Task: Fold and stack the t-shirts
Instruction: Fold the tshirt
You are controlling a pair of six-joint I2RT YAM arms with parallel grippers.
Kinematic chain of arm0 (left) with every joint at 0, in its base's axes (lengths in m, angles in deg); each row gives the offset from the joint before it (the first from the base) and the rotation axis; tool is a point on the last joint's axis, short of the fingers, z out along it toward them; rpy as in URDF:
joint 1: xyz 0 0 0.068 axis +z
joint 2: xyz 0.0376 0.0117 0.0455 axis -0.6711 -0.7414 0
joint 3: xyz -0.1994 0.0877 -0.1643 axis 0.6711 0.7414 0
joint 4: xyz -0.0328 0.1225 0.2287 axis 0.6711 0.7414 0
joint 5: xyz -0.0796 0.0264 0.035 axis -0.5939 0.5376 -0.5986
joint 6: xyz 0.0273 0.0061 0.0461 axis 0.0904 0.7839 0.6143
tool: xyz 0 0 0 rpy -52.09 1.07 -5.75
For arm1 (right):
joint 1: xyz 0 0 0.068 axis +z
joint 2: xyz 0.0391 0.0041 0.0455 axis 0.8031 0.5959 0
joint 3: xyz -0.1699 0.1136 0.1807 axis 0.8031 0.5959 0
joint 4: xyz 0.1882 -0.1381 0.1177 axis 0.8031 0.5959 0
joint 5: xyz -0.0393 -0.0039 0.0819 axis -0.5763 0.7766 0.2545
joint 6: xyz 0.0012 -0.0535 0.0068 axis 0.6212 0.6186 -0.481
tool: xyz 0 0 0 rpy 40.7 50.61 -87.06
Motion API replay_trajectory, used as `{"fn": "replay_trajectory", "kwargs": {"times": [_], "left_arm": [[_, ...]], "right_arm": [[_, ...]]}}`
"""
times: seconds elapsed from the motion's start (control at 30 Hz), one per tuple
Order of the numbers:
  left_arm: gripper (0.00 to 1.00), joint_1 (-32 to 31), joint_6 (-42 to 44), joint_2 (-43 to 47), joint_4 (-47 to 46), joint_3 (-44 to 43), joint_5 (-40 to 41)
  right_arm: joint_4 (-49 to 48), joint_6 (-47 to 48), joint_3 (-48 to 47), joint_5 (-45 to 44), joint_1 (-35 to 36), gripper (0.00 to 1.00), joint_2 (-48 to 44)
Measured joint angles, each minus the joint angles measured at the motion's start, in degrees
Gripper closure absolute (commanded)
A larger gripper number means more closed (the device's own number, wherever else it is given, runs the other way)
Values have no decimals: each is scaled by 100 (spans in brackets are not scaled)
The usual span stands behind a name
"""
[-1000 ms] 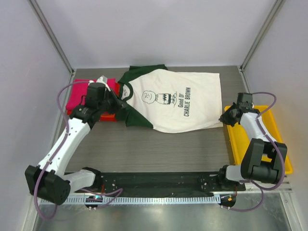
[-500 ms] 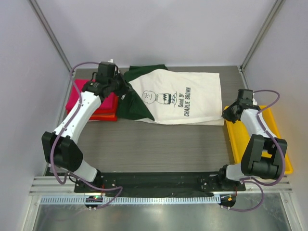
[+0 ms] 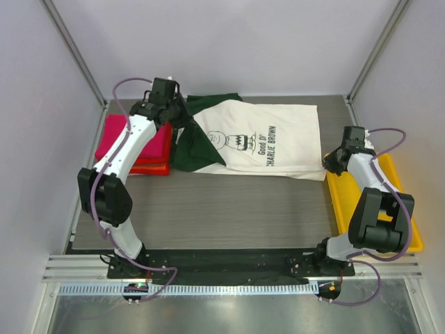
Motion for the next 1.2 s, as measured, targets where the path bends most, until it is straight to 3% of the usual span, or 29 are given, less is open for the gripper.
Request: {"fn": "replay_trajectory", "kwargs": {"times": [0.53, 1.2], "left_arm": [[100, 13, 79, -968, 527, -1698, 142], [100, 326, 79, -1001, 671, -1770, 166]], "right_arm": [[-11, -42, -299, -24, 15, 99, 474], [-42, -190, -988, 46, 59, 99, 997]]}}
